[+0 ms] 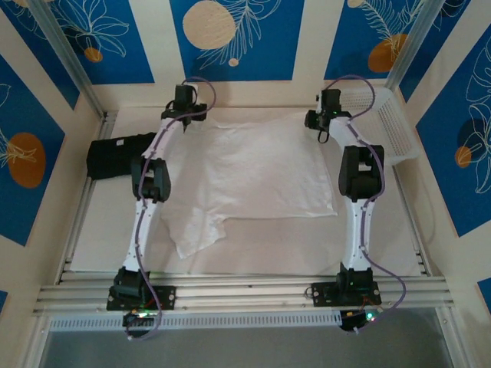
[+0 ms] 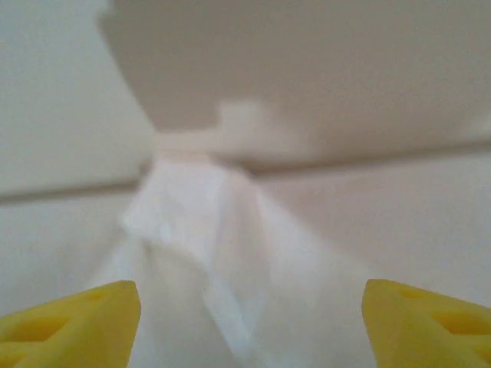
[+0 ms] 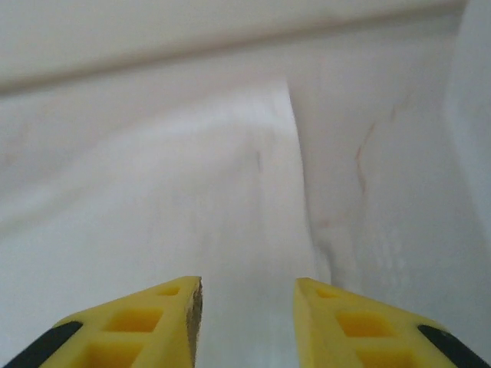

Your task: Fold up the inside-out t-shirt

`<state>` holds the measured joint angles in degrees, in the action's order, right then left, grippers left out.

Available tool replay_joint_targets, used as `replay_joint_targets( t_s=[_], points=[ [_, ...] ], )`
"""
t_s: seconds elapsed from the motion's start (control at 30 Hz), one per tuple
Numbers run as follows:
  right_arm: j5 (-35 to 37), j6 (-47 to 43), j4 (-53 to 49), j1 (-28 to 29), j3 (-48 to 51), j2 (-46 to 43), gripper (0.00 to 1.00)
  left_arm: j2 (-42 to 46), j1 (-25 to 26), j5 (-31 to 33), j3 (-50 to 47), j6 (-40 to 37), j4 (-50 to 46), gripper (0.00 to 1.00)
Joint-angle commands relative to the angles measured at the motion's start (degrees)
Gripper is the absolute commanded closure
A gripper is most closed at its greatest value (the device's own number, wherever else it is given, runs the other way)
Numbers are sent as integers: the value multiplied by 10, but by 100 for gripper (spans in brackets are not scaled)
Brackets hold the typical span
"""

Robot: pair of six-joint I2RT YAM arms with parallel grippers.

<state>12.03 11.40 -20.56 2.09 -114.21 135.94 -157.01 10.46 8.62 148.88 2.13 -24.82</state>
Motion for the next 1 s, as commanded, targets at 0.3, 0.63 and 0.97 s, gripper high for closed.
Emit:
replay_joint_targets(
  t_s=[0.3,0.63,0.97],
  points=[
    [-66,62,-56,50,346,-334,48,502,-5,-134,-631,183,198,14],
    [-82,97,-136,7,472,-369,47,722,30,-238,-1002,344,341,15],
    [40,78,-214,-5,479,-313,50,802,76,-226,-1115,320,246,16]
  ],
)
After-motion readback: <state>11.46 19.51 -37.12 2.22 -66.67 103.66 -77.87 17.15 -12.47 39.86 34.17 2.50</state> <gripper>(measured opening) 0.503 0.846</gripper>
